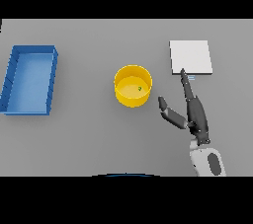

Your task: Pick up the red beaker and tilt it to pour out 1 green nut into yellow bowl. Pick up the yellow bowl and place it on the metallic measuring scale.

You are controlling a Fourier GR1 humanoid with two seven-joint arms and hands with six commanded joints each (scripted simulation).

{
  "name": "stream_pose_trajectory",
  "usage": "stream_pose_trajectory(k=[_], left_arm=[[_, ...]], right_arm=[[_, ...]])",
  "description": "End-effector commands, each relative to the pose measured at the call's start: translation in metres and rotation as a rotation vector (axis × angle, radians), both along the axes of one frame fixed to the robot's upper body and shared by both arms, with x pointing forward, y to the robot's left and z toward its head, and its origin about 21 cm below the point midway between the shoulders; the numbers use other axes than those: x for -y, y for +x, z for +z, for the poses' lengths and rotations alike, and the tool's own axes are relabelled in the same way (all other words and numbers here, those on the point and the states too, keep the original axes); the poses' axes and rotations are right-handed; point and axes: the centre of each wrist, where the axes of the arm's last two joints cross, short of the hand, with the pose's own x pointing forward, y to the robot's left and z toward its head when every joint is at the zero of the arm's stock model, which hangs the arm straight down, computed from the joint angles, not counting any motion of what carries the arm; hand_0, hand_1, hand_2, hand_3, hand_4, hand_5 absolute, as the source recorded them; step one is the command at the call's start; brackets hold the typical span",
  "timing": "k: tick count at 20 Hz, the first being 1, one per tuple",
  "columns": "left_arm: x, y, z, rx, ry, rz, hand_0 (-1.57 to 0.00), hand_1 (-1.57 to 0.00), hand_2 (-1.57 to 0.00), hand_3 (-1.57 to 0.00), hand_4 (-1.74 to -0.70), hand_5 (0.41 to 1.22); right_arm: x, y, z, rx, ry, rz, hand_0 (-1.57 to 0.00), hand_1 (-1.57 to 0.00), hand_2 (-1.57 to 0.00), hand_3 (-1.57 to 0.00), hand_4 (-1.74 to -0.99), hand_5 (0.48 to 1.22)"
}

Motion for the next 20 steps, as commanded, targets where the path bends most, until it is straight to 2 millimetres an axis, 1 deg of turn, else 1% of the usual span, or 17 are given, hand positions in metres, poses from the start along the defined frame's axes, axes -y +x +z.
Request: stream_pose_trajectory(k=[1,2,3,4,6,7,8,10,12,13,14,15,17,19,20], left_arm=[[-0.008,-0.003,-0.012,0.015,-0.064,0.029,-1.57,-1.57,-1.57,-1.45,-1.74,1.221],[-0.017,-0.008,-0.022,0.023,-0.119,0.06,-1.57,-1.57,-1.57,-1.46,-1.74,1.221],[-0.023,-0.011,-0.031,0.017,-0.168,0.111,-1.57,-1.57,-1.57,-1.47,-1.74,1.221],[-0.027,-0.015,-0.042,0.012,-0.212,0.136,-1.57,-1.57,-1.57,-1.47,-1.74,1.221],[-0.03,-0.025,-0.061,0.034,-0.297,0.141,-1.57,-1.57,-1.57,-1.48,-1.74,1.221],[-0.033,-0.031,-0.067,0.039,-0.317,0.157,-1.57,-1.57,-1.57,-1.48,-1.74,1.221],[-0.033,-0.035,-0.069,0.044,-0.331,0.184,-1.57,-1.57,-1.57,-1.48,-1.74,1.221],[-0.033,-0.048,-0.086,0.036,-0.388,0.227,-1.57,-1.57,-1.57,-1.45,-1.74,1.221],[-0.033,-0.064,-0.101,0.054,-0.421,0.223,-1.57,-1.57,-1.57,-1.44,-1.74,1.221],[-0.03,-0.071,-0.108,0.059,-0.434,0.227,-1.57,-1.57,-1.57,-1.45,-1.74,1.221],[-0.028,-0.076,-0.115,0.062,-0.45,0.235,-1.57,-1.57,-1.57,-1.45,-1.74,1.221],[-0.027,-0.08,-0.119,0.071,-0.466,0.234,-1.57,-1.57,-1.57,-1.48,-1.74,1.221],[-0.023,-0.089,-0.127,0.071,-0.488,0.246,-1.57,-1.57,-1.57,-1.51,-1.74,1.221],[-0.017,-0.095,-0.133,0.056,-0.521,0.272,-1.57,-1.57,-1.57,-1.53,-1.74,1.173],[-0.018,-0.1,-0.134,0.056,-0.534,0.279,-1.57,-1.57,-1.57,-1.54,-1.74,1.151]], right_arm=[[0.0,-0.002,-0.003,-0.009,0.001,-0.005,0.0,0.0,0.0,0.0,-1.053,0.651],[0.0,-0.002,-0.005,-0.013,-0.017,-0.01,0.0,0.0,0.0,0.0,-1.048,0.652],[0.0,-0.003,0.0,0.004,-0.018,-0.008,0.0,0.0,0.0,0.0,-1.047,0.651],[-0.002,-0.003,-0.004,-0.009,-0.035,-0.012,0.0,0.0,0.0,0.0,-1.048,0.651],[0.001,-0.003,-0.004,-0.013,-0.057,-0.018,0.0,0.0,0.0,0.0,-1.054,0.648],[-0.003,-0.002,-0.002,-0.007,-0.059,-0.011,0.0,0.0,0.0,0.0,-1.046,0.649],[-0.002,0.001,0.0,-0.005,-0.054,-0.009,0.0,0.0,0.0,0.0,-1.041,0.65],[0.004,-0.003,-0.001,-0.003,-0.055,-0.007,0.0,0.0,0.0,0.0,-1.026,0.648],[0.004,-0.003,-0.003,-0.006,-0.065,-0.006,0.0,0.0,0.0,0.0,-1.018,0.645],[0.007,-0.005,-0.003,0.0,-0.064,0.002,0.0,0.0,0.0,0.0,-1.02,0.646],[0.003,-0.006,-0.007,-0.014,-0.055,0.007,0.0,0.0,0.0,0.0,-1.015,0.646],[0.003,-0.003,-0.004,-0.013,-0.041,0.011,0.0,0.0,0.0,0.0,-1.014,0.648],[0.004,-0.003,-0.006,-0.01,-0.036,0.01,0.0,0.0,0.0,0.0,-1.004,0.648],[0.005,-0.004,-0.007,-0.014,-0.023,0.007,0.0,0.0,0.0,0.0,-1.006,0.647],[0.007,-0.002,-0.004,0.007,-0.027,0.007,0.0,0.0,0.0,0.0,-1.012,0.65]])
